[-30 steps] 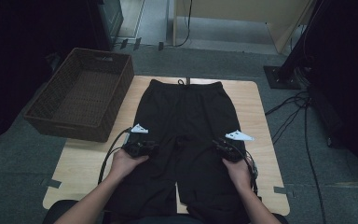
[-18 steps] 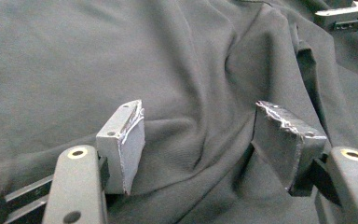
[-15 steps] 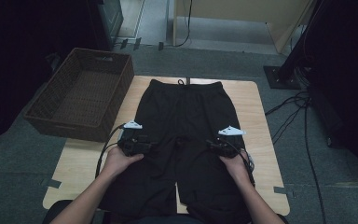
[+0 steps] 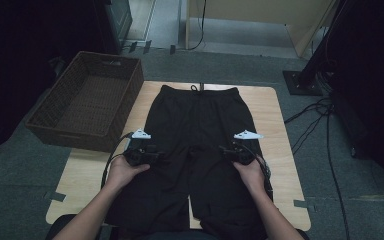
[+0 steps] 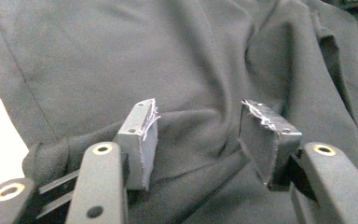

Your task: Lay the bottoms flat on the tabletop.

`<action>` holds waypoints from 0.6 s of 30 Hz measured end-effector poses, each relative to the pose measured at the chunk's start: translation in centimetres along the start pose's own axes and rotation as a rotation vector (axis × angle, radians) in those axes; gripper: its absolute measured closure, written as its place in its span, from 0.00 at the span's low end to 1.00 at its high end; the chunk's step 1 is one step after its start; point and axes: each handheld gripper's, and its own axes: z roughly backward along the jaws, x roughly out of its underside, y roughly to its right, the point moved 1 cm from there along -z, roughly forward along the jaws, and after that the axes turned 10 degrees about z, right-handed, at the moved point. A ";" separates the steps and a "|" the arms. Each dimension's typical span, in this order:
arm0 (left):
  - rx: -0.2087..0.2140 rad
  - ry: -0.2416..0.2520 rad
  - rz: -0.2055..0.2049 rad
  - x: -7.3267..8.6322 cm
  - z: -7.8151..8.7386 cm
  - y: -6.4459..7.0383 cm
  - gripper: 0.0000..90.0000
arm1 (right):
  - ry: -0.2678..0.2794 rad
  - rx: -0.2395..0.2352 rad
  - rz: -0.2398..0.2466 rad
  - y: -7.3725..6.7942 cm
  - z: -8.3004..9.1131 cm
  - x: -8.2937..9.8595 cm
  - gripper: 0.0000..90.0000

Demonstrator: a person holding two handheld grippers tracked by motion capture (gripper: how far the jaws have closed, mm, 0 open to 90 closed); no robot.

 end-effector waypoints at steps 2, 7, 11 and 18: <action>-0.006 -0.023 -0.008 0.0 0.2 0.0 0.50 | -0.003 0.016 0.017 -0.2 -0.1 0.0 0.41; 0.027 -0.064 0.024 0.2 1.1 -0.8 0.46 | -0.026 0.007 0.004 -0.2 -0.2 -0.7 0.42; 0.016 -0.065 0.029 0.4 1.5 -1.3 0.40 | 0.000 0.010 0.012 -0.3 -0.1 -1.6 0.43; 0.057 -0.047 0.058 0.6 2.3 -1.4 0.34 | -0.003 -0.004 0.007 -0.3 -0.9 -3.7 0.42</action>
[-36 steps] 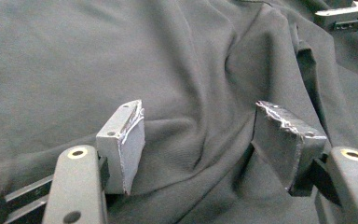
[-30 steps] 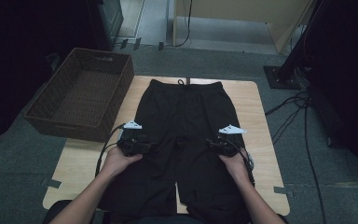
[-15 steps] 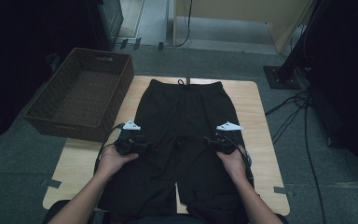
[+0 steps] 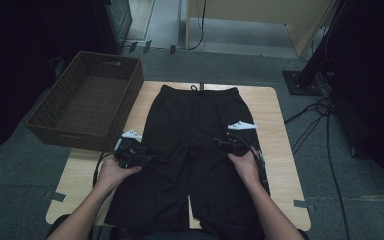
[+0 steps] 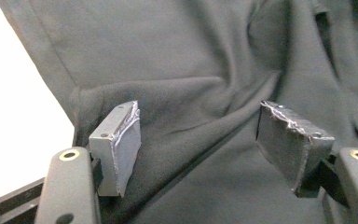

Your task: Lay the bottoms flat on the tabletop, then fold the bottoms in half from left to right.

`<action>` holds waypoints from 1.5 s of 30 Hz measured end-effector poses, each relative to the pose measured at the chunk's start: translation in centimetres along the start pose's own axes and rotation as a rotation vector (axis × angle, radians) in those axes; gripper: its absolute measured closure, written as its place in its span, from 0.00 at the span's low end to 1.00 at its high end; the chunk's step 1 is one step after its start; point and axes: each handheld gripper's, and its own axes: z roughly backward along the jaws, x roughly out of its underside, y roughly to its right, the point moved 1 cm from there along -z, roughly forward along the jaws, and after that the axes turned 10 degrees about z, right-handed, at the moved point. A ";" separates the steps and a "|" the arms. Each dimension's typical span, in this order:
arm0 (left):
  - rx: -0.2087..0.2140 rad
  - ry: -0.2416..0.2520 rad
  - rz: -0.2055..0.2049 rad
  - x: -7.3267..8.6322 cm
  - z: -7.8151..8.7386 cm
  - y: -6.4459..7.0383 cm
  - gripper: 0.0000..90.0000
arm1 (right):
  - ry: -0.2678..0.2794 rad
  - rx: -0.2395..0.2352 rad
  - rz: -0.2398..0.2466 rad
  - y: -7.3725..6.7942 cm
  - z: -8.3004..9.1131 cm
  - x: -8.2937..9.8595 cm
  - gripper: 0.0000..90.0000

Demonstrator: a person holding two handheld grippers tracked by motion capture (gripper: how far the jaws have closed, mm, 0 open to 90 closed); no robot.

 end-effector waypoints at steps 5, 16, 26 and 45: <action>-0.017 -0.002 -0.012 0.4 0.9 -0.2 0.32 | 0.007 -0.010 0.006 -0.3 -1.2 -1.4 0.43; -0.036 0.023 0.010 2.1 2.8 -1.3 0.32 | 0.001 -0.034 0.027 -1.8 -4.6 -5.0 0.41; -0.029 0.025 0.037 3.2 3.2 -2.2 0.35 | -0.001 -0.039 0.057 -2.9 -7.0 -7.6 0.41; -0.045 0.028 0.080 5.7 3.9 -2.6 0.37 | -0.020 -0.097 0.095 -6.8 -13.4 -12.4 0.39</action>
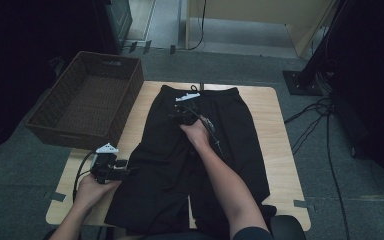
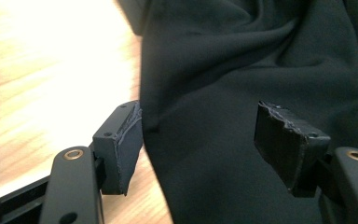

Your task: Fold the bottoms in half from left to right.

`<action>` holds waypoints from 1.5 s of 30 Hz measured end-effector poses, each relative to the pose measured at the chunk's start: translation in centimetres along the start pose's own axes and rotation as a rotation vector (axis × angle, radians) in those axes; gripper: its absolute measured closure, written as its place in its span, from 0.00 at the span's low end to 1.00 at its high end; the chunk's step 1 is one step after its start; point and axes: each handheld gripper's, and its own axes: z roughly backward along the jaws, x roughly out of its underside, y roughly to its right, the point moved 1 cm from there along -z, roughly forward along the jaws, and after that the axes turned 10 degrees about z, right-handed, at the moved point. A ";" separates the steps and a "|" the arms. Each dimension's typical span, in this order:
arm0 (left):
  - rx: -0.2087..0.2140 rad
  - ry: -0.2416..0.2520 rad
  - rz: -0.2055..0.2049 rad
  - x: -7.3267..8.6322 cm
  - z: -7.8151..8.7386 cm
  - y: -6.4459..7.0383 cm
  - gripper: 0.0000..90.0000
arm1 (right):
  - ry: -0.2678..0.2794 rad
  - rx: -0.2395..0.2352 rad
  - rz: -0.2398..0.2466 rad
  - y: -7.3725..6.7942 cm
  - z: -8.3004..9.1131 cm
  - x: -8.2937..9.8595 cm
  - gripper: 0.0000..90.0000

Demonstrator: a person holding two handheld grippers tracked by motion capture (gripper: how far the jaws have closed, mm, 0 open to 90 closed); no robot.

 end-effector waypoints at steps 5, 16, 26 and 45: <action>-0.006 -0.005 0.006 0.3 -0.1 -0.3 0.37 | -0.004 -0.016 0.010 -1.3 -1.9 -1.2 0.38; 0.002 -0.013 -0.001 0.5 -0.6 -0.1 0.39 | -0.024 -0.032 0.028 -3.7 -4.7 -2.9 0.35; 0.036 -0.028 -0.013 0.8 -1.0 0.6 0.55 | -0.026 0.027 0.057 -5.7 -7.2 -3.7 0.31; 0.067 -0.084 -0.040 0.6 -2.1 1.8 0.99 | 0.024 0.145 0.085 -4.8 -7.4 -3.4 0.90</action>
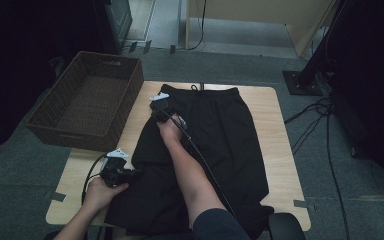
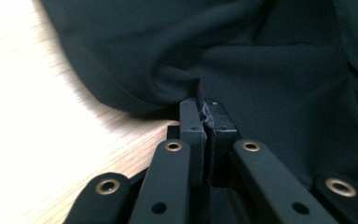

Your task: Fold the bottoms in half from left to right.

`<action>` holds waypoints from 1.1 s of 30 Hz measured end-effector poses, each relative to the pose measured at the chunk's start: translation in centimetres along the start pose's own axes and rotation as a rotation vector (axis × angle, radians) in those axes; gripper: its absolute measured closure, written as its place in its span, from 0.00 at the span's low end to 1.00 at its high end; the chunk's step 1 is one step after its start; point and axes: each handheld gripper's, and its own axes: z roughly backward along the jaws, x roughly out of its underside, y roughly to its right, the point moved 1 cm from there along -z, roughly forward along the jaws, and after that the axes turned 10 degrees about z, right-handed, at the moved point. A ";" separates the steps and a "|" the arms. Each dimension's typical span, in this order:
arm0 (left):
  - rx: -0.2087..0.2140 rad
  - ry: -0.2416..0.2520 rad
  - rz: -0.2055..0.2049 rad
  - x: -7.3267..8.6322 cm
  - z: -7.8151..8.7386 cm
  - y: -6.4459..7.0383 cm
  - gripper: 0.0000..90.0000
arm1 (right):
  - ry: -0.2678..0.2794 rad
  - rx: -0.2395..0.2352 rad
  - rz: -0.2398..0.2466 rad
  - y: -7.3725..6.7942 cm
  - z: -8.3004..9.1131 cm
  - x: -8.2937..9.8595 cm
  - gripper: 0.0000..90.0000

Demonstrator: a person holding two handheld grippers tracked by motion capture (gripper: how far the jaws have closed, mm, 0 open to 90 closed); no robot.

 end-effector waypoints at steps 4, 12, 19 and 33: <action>0.003 0.000 -0.012 -0.1 -0.1 0.2 1.00 | -0.009 -0.014 -0.010 0.4 0.0 -0.1 0.93; 0.079 0.052 0.017 -0.7 0.8 0.9 1.00 | 0.008 -0.055 -0.078 1.5 1.3 -0.8 0.94; 0.180 0.111 0.010 -2.7 2.0 3.7 1.00 | 0.077 -0.043 -0.110 4.6 4.8 -2.3 0.94; 0.267 0.085 -0.177 -8.8 -0.9 14.1 1.00 | 0.163 0.060 -0.195 13.8 14.6 0.6 0.94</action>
